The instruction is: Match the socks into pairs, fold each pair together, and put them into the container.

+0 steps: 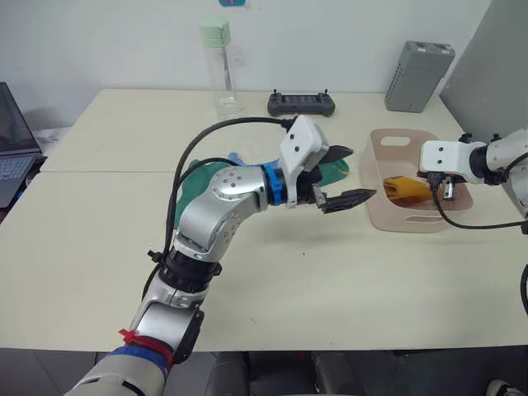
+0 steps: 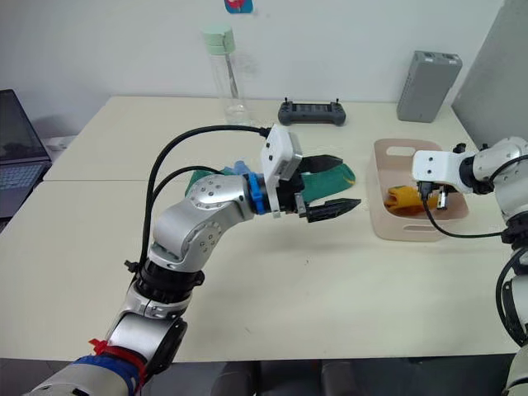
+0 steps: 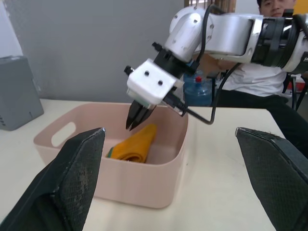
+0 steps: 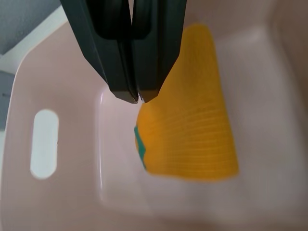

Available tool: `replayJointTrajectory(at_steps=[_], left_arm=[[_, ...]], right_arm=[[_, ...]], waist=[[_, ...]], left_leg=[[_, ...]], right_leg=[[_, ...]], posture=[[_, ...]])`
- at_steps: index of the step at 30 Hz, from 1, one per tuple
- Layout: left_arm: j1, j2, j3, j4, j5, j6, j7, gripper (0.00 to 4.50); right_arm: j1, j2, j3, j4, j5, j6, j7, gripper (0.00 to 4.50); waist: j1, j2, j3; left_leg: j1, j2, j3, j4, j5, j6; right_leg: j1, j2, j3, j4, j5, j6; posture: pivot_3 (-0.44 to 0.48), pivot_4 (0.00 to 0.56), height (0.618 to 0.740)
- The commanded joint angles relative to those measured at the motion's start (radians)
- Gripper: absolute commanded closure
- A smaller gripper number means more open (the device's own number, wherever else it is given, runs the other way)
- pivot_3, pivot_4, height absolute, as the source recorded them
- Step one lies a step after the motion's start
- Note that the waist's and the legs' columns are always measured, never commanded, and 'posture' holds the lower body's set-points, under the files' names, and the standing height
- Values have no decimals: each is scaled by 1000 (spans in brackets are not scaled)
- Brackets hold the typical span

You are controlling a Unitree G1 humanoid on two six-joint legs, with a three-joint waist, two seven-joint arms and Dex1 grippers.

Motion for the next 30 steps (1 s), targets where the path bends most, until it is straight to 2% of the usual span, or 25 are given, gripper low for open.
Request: replayJointTrajectory(at_steps=[1, 11, 19, 23, 27, 29, 30], left_arm=[[-37, -6, 4, 1, 11, 1, 1, 0], [-27, -9, 26, -24, -6, 35, 22, 0], [-22, 4, 24, -16, 2, 28, 11, 0], [-7, 35, 40, -18, 5, 25, 3, 0], [40, 71, 72, -24, 28, -16, 29, 0], [82, 90, 97, -36, 39, -35, 48, 0], [113, 103, 110, -43, 51, -42, 66, 0]], right_arm=[[-51, 11, 26, 68, -37, -55, 18, 4468], [-49, 34, 40, 125, -33, -67, 127, 4468], [-80, 32, 15, 135, -24, -70, 101, 4468], [-153, 34, -45, 128, 17, -62, 38, 4468], [-179, 89, -168, 55, 149, 2, -23, 4468], [-129, 135, -240, -83, 252, 117, -14, 3897], [-70, 168, -276, -207, 316, 209, -18, 3551]], waist=[[-3, 0, 0], [-3, 0, 0], [-3, 0, 0], [-10, 1, 0], [-16, 1, 0], [-19, 2, 0], [-17, 2, 0]], left_leg=[[0, 0, 0, 0, 0, 0], [0, 0, -1, 0, 0, 0], [0, 0, -1, 0, 0, 0], [0, 0, -1, 0, 0, 0], [0, 0, -1, 0, 0, 0], [1, 0, -1, 0, 0, 0], [1, 0, -1, 0, 0, 0]], right_leg=[[0, 0, 0, 0, 0, 0], [1, 0, 0, 0, 0, 0], [1, 0, 0, 0, 0, 0], [1, 0, 0, 0, 0, 0], [1, 0, 0, 1, 0, 0], [1, 0, -1, 1, 0, 0], [1, 0, 0, 1, 0, 0]], posture=[[0, 150, 740], [0, 150, 740], [0, 150, 740], [0, 150, 740], [0, 150, 740], [0, 150, 740], [0, 150, 740]])
